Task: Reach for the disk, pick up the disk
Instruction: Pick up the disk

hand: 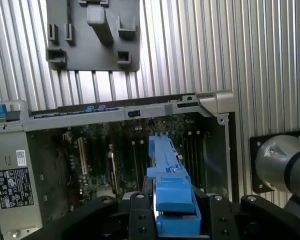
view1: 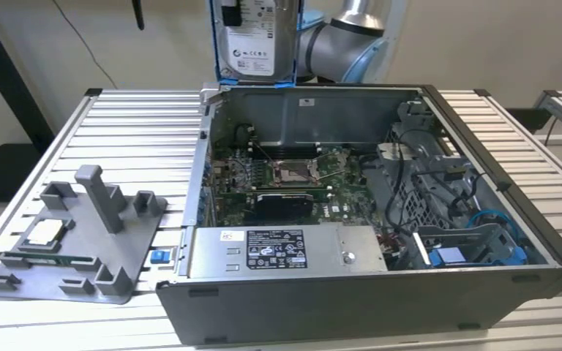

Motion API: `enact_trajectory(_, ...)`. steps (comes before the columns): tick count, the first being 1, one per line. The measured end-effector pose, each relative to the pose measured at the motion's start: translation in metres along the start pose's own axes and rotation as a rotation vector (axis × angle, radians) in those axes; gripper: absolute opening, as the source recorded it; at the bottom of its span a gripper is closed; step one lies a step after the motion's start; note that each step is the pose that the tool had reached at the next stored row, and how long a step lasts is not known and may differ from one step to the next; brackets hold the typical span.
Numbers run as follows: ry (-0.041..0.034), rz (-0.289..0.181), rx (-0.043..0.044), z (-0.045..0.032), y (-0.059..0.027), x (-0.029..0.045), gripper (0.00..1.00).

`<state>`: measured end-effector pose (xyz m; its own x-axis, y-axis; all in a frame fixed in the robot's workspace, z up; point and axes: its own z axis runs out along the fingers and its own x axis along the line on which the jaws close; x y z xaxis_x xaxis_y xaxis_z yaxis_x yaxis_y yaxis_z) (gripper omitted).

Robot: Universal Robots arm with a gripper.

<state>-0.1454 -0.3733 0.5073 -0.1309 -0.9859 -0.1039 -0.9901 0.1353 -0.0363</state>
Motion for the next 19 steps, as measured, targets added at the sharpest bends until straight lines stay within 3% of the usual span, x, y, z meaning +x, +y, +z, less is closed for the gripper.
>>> enact_trajectory(9, 0.0, 0.0, 0.0, 0.0016, -0.0321, -0.0042, 0.0)
enact_trajectory(19, 0.0, 0.0, 0.0, 0.0038, -0.0746, -0.0099, 0.0)
